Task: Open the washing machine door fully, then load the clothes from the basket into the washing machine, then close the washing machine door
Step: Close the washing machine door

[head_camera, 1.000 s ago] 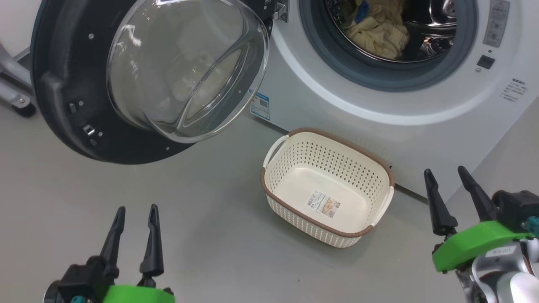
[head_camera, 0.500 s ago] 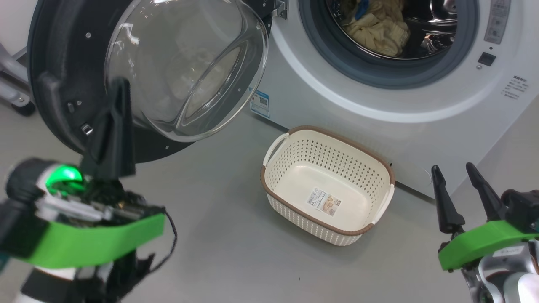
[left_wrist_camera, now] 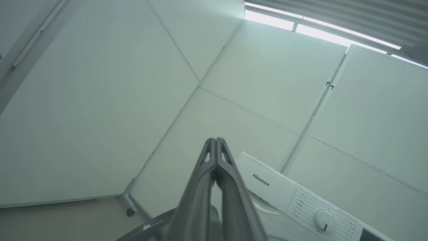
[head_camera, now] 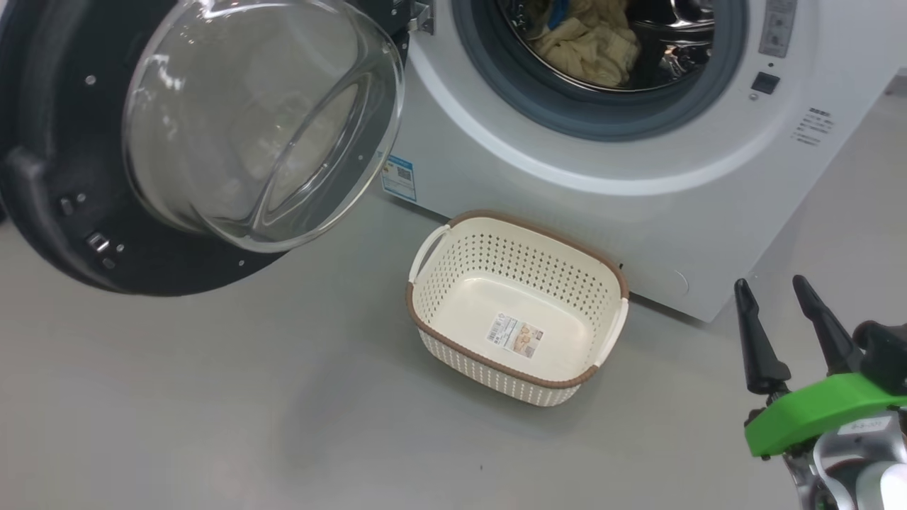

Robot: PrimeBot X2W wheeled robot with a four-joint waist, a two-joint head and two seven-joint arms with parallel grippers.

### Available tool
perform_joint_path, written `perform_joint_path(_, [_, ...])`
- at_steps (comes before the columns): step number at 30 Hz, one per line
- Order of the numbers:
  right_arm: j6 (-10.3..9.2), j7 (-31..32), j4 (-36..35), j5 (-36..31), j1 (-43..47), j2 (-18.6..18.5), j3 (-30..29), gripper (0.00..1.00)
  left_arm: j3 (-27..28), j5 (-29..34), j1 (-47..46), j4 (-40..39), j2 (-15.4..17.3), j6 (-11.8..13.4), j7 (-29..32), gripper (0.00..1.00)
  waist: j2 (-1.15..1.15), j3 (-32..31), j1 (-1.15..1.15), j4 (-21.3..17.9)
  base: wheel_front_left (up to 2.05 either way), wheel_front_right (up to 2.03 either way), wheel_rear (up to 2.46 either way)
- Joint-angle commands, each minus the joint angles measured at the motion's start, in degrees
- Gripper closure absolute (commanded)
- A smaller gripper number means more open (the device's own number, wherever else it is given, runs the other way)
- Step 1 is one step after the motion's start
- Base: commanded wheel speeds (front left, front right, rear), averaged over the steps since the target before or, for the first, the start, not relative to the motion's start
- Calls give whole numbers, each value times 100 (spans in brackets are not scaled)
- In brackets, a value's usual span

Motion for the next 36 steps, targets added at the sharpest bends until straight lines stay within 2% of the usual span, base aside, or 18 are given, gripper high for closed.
perform_joint_path(1, [-5,-68,-206,31,-78,-89,90,0,344,-262,-382,388,405,-64,211,100,0,56,0,-198,0,0,0])
perform_joint_path(9, [-5,-38,-246,1,-73,-89,71,0,938,-1075,-598,2013,654,-147,616,100,0,154,0,-479,0,0,0])
perform_joint_path(14, [-5,26,-320,-45,-100,-89,61,0,1507,-1730,-543,2956,764,-208,809,100,0,262,0,-611,0,0,0])
perform_joint_path(19, [-5,104,-411,-84,-110,-89,23,0,2271,-2541,-414,3860,790,-257,974,100,0,423,0,-695,0,0,0])
perform_joint_path(22, [-5,155,-463,-113,-108,-89,2,0,2499,-2819,-309,4118,753,-298,1109,100,0,511,0,-697,0,0,0])
perform_joint_path(28, [-5,254,-565,-167,-174,-104,25,0,2632,-3025,-111,4518,704,-342,1371,100,0,628,0,-721,0,0,0])
perform_joint_path(36, [-5,337,-623,-177,-183,-140,20,0,2453,-2957,58,4825,690,-366,1788,100,0,705,0,-742,0,0,0])
